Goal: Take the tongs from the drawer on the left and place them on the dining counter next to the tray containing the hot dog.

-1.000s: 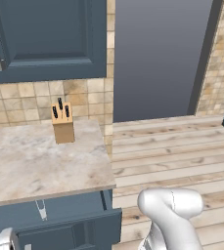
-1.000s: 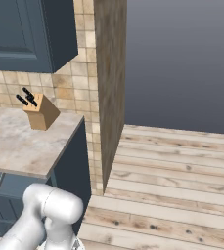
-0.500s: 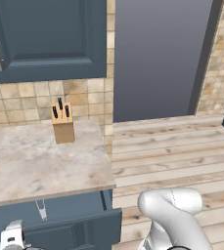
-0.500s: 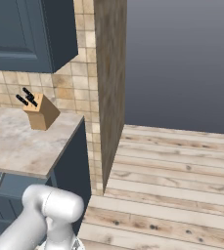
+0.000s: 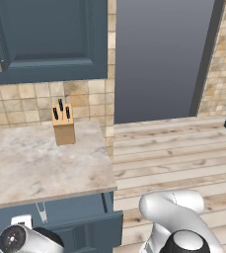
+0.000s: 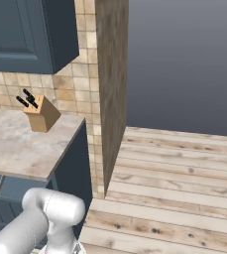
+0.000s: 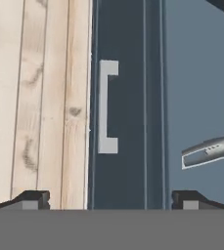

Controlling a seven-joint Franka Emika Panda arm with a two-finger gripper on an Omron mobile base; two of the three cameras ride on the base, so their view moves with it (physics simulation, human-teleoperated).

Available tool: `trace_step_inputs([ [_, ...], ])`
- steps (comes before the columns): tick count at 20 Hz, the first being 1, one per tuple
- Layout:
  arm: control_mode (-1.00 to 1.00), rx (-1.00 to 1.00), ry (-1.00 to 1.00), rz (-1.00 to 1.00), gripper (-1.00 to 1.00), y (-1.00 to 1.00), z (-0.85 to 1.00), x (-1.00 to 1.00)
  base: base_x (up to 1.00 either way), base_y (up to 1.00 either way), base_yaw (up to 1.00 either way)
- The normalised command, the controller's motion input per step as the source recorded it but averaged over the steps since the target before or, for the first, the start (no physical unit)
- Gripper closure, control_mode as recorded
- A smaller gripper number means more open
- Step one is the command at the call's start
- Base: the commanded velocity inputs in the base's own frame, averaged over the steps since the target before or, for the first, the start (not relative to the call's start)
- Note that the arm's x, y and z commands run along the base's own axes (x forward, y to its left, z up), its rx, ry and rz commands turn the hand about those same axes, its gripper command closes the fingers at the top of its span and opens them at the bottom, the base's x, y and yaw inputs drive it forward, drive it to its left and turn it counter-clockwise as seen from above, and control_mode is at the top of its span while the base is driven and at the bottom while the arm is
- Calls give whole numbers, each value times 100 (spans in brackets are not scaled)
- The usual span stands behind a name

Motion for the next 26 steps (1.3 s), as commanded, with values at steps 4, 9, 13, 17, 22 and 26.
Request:
trace_step_inputs([
  [4,-100,0,21,0,-100,0,15,4,0,0,0],
  [9,-100,-2,18,0,-100,0,21,0,0,0,0],
  [13,-100,-2,6,0,-100,0,0,22,0,0,0],
  [17,-100,-1,9,0,-100,-8,5,28,0,0,0],
  [22,-100,-1,16,0,-100,-2,7,29,0,0,0],
  [26,-100,0,14,0,-100,0,0,29,0,0,0],
])
